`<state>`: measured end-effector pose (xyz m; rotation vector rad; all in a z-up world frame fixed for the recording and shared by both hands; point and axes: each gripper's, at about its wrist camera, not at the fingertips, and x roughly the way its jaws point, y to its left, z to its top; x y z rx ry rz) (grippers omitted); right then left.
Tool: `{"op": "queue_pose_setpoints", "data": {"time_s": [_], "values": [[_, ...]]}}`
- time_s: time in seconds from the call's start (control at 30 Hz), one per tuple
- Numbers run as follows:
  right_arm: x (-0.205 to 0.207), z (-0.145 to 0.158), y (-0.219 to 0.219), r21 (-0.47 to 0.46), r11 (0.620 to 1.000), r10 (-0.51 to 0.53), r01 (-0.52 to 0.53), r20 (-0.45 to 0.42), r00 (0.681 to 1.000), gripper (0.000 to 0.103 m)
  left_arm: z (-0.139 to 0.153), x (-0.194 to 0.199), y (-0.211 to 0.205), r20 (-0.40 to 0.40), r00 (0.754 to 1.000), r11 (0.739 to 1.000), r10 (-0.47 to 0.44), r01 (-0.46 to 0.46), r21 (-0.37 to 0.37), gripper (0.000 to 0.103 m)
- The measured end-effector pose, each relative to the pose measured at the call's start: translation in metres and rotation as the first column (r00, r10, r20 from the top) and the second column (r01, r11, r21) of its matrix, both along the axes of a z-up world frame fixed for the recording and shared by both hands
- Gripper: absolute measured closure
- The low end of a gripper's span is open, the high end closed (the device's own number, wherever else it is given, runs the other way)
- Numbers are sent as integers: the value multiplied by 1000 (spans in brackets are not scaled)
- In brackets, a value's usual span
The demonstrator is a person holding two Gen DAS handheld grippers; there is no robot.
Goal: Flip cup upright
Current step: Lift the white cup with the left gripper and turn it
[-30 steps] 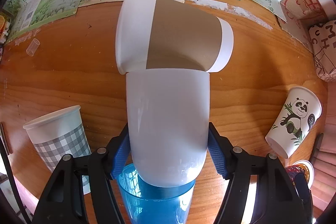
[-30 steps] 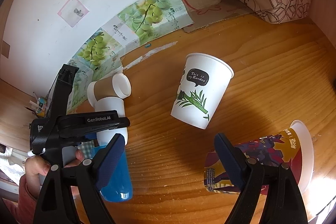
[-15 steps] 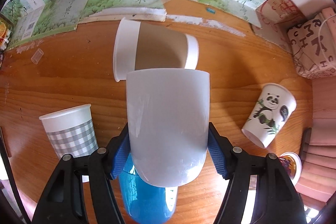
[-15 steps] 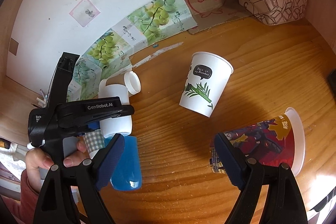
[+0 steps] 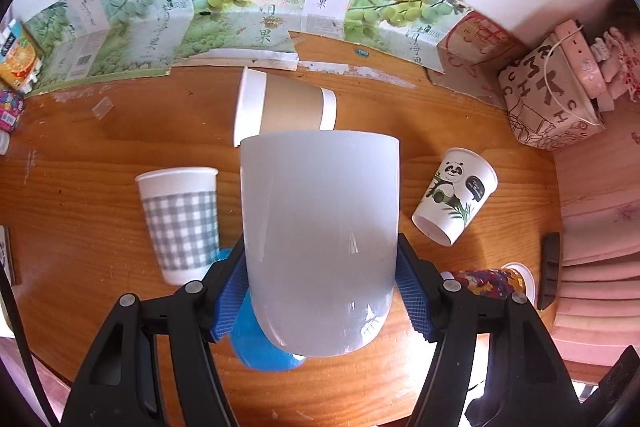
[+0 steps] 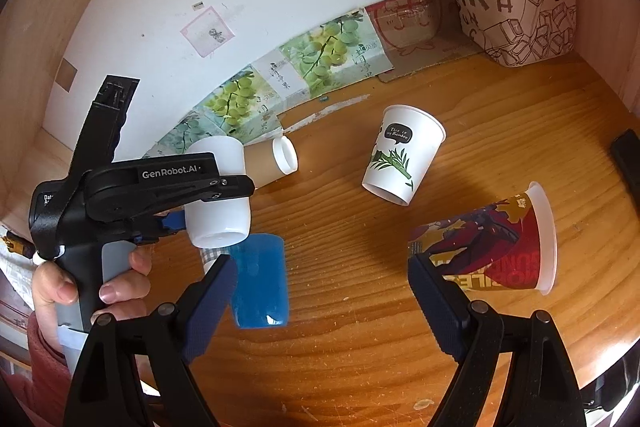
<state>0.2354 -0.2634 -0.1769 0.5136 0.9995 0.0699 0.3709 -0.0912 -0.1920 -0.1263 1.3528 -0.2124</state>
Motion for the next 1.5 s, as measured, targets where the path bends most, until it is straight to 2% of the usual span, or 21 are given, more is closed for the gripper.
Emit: {"op": "queue_pose_setpoints", "data": {"time_s": [0.33,0.5,0.63,0.8,1.0,1.23,1.5], "values": [[-50,20,18,-9,996,90,-89,77,993,16,29,-67,15,84,996,1000,17,-19,18,33],[-74,25,27,-13,990,139,-139,103,985,16,34,-101,25,91,995,999,48,-48,2,33],[-93,24,35,-12,984,175,-175,104,979,16,34,-126,30,98,994,998,53,-56,30,33],[-111,22,38,-6,981,196,-196,98,976,16,28,-150,36,57,997,998,59,-61,34,33],[-125,17,35,9,981,194,-196,82,978,16,24,-171,37,52,997,997,51,-54,62,33],[-131,9,39,-10,977,212,-212,43,976,16,10,-181,37,8,1000,998,16,-17,62,32],[-140,-16,47,-10,975,224,-224,-24,974,16,-18,-182,32,-50,999,998,-13,16,58,32]]}}
